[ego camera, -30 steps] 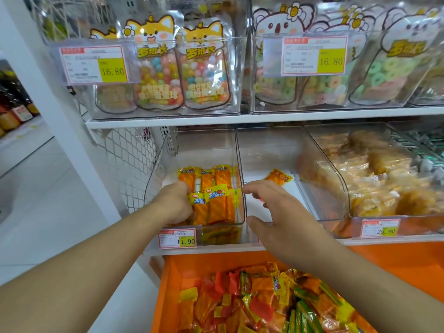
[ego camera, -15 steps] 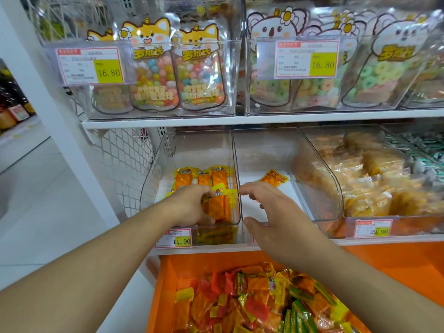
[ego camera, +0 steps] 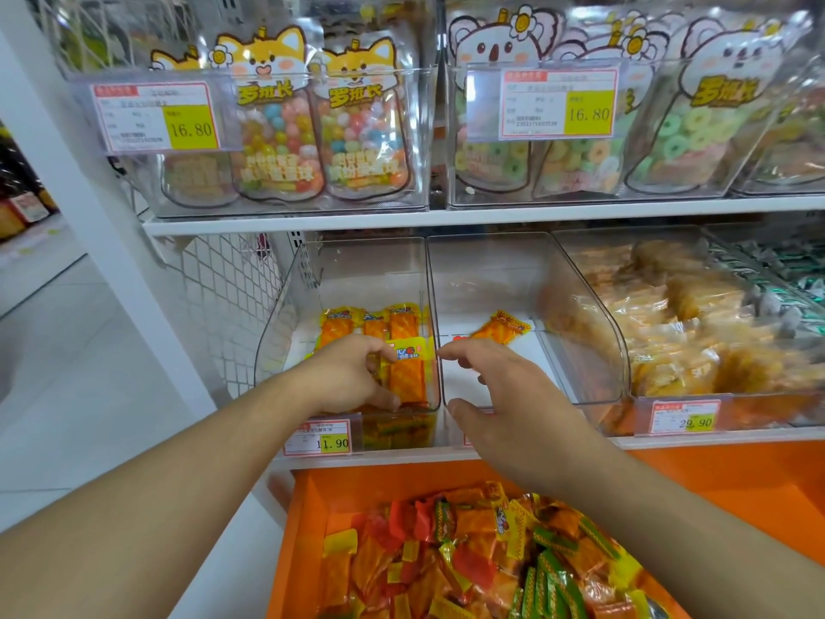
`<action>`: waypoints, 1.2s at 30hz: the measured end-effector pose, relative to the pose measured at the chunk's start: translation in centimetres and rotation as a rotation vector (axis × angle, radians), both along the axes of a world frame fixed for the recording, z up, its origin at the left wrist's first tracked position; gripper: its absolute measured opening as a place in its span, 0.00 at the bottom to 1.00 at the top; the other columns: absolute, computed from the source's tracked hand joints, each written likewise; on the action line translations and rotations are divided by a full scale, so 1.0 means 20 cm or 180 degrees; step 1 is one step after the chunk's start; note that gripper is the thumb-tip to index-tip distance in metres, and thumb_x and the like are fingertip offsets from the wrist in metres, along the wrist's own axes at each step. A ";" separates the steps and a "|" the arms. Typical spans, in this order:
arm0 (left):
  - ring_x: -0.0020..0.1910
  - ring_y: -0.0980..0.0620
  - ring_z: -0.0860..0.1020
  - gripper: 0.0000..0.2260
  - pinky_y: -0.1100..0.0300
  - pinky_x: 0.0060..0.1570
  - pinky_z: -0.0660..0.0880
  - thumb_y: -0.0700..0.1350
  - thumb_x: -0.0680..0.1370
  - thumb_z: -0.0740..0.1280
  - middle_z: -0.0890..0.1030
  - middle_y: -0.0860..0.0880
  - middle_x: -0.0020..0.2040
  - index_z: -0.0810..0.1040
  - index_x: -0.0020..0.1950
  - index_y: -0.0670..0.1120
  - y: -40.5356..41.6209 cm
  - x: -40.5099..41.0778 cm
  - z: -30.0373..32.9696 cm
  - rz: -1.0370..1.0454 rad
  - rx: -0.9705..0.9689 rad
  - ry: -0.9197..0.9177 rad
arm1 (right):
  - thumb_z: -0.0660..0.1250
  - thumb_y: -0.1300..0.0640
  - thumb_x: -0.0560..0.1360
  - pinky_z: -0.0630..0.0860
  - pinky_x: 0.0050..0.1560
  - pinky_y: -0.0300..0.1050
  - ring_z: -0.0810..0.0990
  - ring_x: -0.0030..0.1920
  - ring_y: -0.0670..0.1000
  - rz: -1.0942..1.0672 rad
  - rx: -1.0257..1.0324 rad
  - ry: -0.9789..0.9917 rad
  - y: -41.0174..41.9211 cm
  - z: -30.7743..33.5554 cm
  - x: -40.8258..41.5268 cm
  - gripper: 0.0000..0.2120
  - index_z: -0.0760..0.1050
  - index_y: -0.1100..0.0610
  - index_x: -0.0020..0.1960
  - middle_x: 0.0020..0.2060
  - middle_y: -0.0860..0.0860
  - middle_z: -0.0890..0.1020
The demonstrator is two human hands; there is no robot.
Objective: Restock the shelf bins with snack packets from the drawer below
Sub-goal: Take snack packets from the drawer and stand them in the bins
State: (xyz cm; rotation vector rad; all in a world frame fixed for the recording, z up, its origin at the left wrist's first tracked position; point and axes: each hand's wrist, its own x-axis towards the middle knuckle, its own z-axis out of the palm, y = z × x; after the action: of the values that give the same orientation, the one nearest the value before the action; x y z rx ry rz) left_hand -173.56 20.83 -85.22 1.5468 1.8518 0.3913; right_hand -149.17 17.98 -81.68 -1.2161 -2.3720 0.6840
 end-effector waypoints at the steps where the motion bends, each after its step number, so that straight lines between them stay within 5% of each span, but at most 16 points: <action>1: 0.56 0.50 0.80 0.29 0.50 0.60 0.80 0.48 0.67 0.84 0.79 0.50 0.59 0.79 0.65 0.57 0.00 0.00 -0.01 0.0007 -0.0041 -0.0087 | 0.65 0.54 0.83 0.62 0.69 0.33 0.65 0.73 0.40 0.0002 -0.0004 -0.0007 0.00 0.00 0.00 0.25 0.65 0.43 0.78 0.73 0.37 0.69; 9: 0.60 0.52 0.79 0.29 0.49 0.61 0.80 0.53 0.68 0.83 0.78 0.52 0.63 0.79 0.67 0.59 -0.05 -0.02 0.00 0.0069 0.0118 -0.0091 | 0.66 0.55 0.83 0.64 0.69 0.33 0.68 0.71 0.40 -0.0005 -0.0073 0.0053 -0.03 0.03 0.03 0.25 0.66 0.44 0.78 0.72 0.38 0.71; 13: 0.54 0.58 0.81 0.23 0.59 0.48 0.80 0.56 0.73 0.78 0.79 0.57 0.61 0.78 0.67 0.61 -0.20 0.06 0.10 0.0197 0.0706 -0.0042 | 0.68 0.56 0.82 0.69 0.67 0.36 0.70 0.64 0.38 -0.0030 -0.0122 0.0109 -0.04 0.03 0.07 0.24 0.68 0.46 0.77 0.69 0.39 0.74; 19: 0.45 0.55 0.81 0.08 0.62 0.45 0.77 0.40 0.78 0.74 0.84 0.54 0.48 0.84 0.54 0.52 -0.54 0.34 0.12 0.0454 0.1909 -0.1013 | 0.69 0.60 0.80 0.78 0.52 0.40 0.80 0.52 0.43 -0.0084 -0.0100 0.0296 -0.08 -0.06 0.26 0.11 0.79 0.49 0.60 0.53 0.42 0.82; 23: 0.43 0.57 0.81 0.06 0.67 0.44 0.77 0.41 0.77 0.74 0.83 0.55 0.43 0.84 0.49 0.53 -0.72 0.55 -0.10 0.0242 0.1370 -0.1135 | 0.69 0.62 0.78 0.75 0.46 0.35 0.82 0.45 0.44 -0.0154 -0.0298 -0.0093 -0.15 -0.21 0.43 0.08 0.81 0.49 0.50 0.43 0.44 0.84; 27: 0.43 0.62 0.81 0.05 0.63 0.45 0.78 0.45 0.77 0.73 0.83 0.58 0.43 0.82 0.49 0.56 -0.81 0.67 -0.51 0.0168 0.0423 -0.0801 | 0.67 0.60 0.77 0.70 0.38 0.34 0.81 0.46 0.51 -0.0406 -0.0799 -0.1029 -0.17 -0.48 0.57 0.06 0.78 0.49 0.50 0.44 0.47 0.84; 32: 0.44 0.56 0.81 0.09 0.53 0.50 0.80 0.40 0.76 0.69 0.81 0.57 0.43 0.78 0.46 0.56 -0.86 0.69 -0.99 0.0177 -0.0342 -0.0471 | 0.68 0.60 0.76 0.75 0.49 0.46 0.81 0.57 0.61 -0.0681 -0.1287 -0.1451 -0.14 -0.87 0.69 0.18 0.75 0.55 0.65 0.56 0.57 0.84; 36: 0.49 0.49 0.82 0.08 0.55 0.51 0.78 0.43 0.75 0.71 0.82 0.53 0.45 0.75 0.46 0.55 -0.87 0.65 -1.23 -0.0015 -0.0786 -0.0143 | 0.73 0.48 0.74 0.75 0.66 0.49 0.76 0.68 0.61 -0.0888 -0.1344 -0.1420 -0.08 -1.13 0.73 0.30 0.71 0.54 0.74 0.68 0.57 0.78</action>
State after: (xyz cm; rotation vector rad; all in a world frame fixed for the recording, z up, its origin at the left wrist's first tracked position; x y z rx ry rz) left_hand -160.56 3.34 -109.76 1.3638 1.7873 0.1851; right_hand -134.63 16.46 -104.27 -2.0187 -2.3849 0.9267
